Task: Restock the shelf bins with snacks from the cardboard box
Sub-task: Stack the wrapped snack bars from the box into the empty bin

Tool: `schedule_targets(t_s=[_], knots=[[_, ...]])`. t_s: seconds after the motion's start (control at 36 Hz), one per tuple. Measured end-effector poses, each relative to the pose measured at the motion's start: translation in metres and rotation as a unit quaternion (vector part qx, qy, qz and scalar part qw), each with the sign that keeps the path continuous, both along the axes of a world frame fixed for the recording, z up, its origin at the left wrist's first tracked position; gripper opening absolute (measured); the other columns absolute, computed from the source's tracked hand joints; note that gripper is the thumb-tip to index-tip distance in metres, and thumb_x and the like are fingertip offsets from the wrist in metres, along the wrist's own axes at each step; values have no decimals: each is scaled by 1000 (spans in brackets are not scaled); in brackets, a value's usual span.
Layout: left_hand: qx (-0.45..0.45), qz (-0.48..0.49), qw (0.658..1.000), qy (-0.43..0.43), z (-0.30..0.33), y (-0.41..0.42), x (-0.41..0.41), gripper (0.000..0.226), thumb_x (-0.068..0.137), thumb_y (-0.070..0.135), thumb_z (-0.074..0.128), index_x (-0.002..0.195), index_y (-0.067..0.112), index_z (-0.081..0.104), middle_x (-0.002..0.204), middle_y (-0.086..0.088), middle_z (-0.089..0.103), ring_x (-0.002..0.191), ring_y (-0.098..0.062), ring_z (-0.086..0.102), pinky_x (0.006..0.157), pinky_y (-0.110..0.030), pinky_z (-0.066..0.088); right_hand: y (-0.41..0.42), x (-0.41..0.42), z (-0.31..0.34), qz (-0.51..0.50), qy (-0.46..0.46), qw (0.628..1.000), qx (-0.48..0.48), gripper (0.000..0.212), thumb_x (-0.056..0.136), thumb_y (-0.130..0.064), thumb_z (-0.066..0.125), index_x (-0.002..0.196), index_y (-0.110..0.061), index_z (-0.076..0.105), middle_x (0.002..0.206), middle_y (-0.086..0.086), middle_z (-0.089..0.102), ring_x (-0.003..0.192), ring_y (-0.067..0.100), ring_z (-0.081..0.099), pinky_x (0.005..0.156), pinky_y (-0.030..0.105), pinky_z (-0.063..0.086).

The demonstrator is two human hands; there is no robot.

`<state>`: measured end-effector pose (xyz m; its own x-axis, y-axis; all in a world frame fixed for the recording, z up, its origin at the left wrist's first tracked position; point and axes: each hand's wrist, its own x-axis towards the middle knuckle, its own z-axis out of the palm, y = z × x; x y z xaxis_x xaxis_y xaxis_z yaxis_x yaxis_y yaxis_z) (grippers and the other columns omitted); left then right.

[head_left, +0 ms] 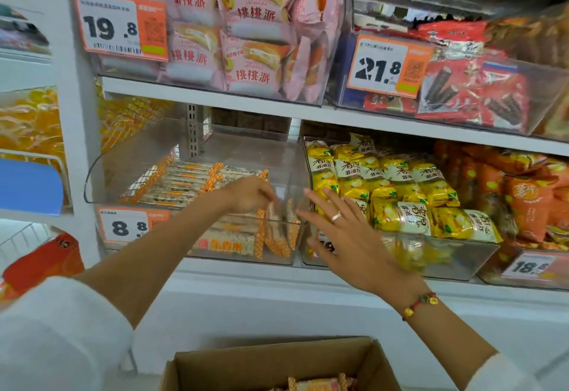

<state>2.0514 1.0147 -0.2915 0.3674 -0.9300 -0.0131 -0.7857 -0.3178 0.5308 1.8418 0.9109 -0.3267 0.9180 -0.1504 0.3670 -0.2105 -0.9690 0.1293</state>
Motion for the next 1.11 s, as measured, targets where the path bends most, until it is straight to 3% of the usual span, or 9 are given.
schedule_targets(t_s=[0.11,0.19,0.31,0.47,0.56,0.64,0.78,0.89,1.11], knots=[[54,34,998,-13,-2,-15,3,42,99,31,49,136,12,51,143,-7,46,130,-24,43,101,-25,35,-6,-1,2,-10,-22,1000,20,52,98,-44,32,148,-30,30,160,-5,17,147,21,19,118,46,17],[111,-9,993,-24,-1,-26,-2,52,101,29,44,148,8,31,154,-9,30,141,-24,30,110,-26,24,-19,-7,8,-62,-62,993,78,60,98,-48,42,151,-22,27,159,-2,18,145,18,22,115,37,14],[184,-43,982,-25,2,-42,-1,71,96,40,52,153,16,16,158,0,20,144,-19,22,115,-29,22,-26,-10,2,-79,-37,992,95,74,90,-61,14,151,-22,26,154,1,32,145,19,21,120,37,16],[206,-48,976,-58,6,-47,14,74,89,43,63,151,22,27,154,5,30,141,-17,28,111,-27,26,-22,-8,-1,-78,-56,988,117,77,87,-59,8,152,-21,22,156,1,28,146,20,17,118,33,7],[167,-29,983,-72,-8,-43,18,71,87,30,69,147,16,35,150,-2,38,137,-18,36,108,-24,31,-23,-7,-5,-79,-61,989,109,74,90,-57,10,152,-20,23,155,2,30,146,21,19,118,35,10],[120,-15,992,-38,-20,-47,15,68,85,16,72,144,10,39,145,-5,45,131,-18,43,94,-15,36,-22,-5,-6,-83,-67,988,108,71,92,-55,12,151,-18,26,153,4,33,144,23,23,118,38,13],[124,15,992,13,-12,-43,25,63,89,15,66,145,12,39,148,-6,39,136,-23,37,107,-28,33,-21,-5,-7,-84,-68,988,108,69,93,-53,14,150,-17,28,152,4,34,143,23,24,118,40,14],[197,19,976,-90,-7,-36,30,54,97,27,53,147,15,34,155,-7,28,141,-26,27,113,-32,26,-21,-5,-8,-81,-72,988,108,67,94,-52,16,150,-16,30,151,5,36,142,24,26,118,42,19],[250,-7,936,-248,-18,-37,28,67,94,58,41,151,28,22,157,0,13,143,-27,10,115,-46,21,-19,-3,-10,-87,-89,987,100,63,97,-48,20,147,-13,35,147,7,42,139,25,32,116,45,25]])
